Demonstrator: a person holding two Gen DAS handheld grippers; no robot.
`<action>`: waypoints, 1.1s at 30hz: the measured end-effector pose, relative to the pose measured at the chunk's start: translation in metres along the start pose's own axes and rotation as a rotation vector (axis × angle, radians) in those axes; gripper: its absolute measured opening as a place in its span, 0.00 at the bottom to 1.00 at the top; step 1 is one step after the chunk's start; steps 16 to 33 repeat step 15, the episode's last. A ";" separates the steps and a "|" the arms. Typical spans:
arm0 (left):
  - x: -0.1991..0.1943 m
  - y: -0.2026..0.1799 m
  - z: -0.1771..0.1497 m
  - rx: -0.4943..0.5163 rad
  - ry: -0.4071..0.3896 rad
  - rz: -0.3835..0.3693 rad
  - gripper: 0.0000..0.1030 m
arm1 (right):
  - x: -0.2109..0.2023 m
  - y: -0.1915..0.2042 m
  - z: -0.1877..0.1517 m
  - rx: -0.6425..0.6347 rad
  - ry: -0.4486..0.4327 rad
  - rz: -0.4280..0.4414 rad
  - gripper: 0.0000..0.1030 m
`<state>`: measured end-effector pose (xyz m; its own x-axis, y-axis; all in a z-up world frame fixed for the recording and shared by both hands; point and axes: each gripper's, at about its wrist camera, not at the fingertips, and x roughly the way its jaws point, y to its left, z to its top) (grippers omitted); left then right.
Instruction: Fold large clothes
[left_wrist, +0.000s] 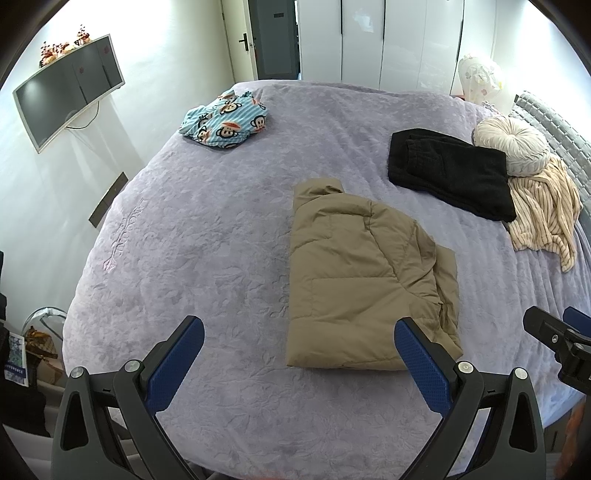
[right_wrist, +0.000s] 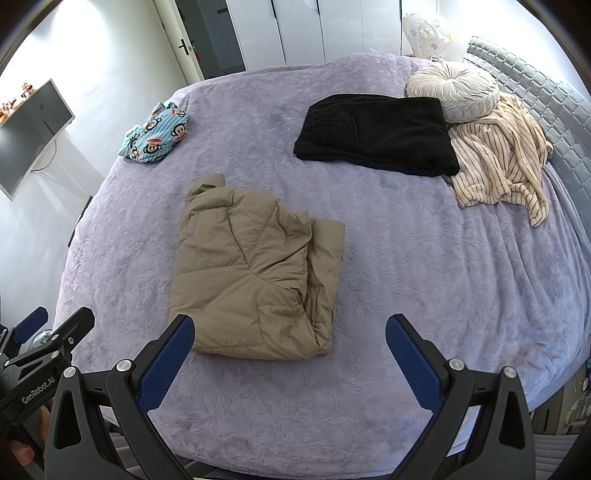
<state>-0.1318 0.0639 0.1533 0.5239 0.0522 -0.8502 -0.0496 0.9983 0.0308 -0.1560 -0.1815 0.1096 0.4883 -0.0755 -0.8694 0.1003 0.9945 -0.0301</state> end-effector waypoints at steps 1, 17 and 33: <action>-0.001 0.000 0.000 0.000 -0.001 0.002 1.00 | 0.000 0.000 0.000 0.000 0.000 -0.001 1.00; -0.006 -0.003 -0.005 -0.002 -0.018 0.005 1.00 | 0.000 0.004 -0.003 0.000 0.003 0.002 1.00; -0.006 -0.003 -0.005 -0.002 -0.018 0.005 1.00 | 0.000 0.004 -0.003 0.000 0.003 0.002 1.00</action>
